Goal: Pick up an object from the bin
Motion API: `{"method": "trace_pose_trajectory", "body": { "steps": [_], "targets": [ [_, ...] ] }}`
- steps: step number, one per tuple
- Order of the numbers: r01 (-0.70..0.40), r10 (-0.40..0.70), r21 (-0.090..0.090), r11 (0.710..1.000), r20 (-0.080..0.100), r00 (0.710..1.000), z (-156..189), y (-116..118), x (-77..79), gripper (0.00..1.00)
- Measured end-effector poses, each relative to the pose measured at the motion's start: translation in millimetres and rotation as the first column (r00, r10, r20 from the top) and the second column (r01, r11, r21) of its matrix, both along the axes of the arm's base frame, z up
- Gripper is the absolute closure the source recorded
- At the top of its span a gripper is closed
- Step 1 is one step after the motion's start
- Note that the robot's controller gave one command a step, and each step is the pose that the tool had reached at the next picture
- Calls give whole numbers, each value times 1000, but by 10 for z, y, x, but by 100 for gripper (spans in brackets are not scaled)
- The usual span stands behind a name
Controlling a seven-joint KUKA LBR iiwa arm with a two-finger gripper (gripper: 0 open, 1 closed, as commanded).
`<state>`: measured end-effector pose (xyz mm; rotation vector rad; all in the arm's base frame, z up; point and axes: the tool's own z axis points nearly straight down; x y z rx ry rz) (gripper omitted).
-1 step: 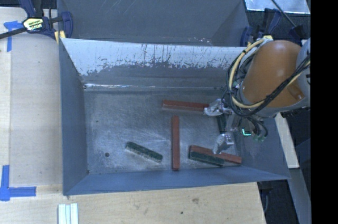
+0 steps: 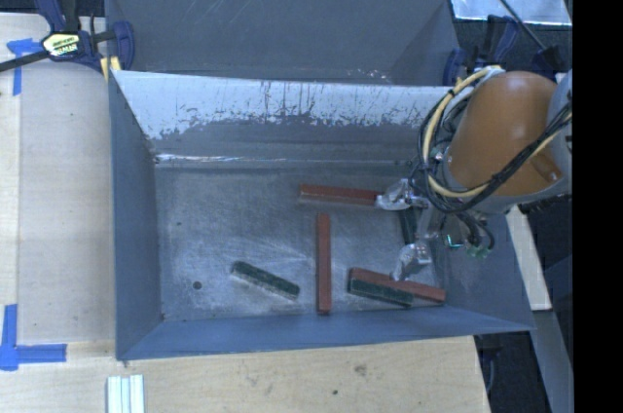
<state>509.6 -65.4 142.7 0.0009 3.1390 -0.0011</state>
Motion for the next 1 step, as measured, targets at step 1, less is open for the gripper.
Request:
{"method": "trace_pose_trajectory", "body": {
  "steps": [1],
  "targets": [
    [-126, 125, 0, 992, 2, 992, -93, -61, -109, 0]
  ]
}}
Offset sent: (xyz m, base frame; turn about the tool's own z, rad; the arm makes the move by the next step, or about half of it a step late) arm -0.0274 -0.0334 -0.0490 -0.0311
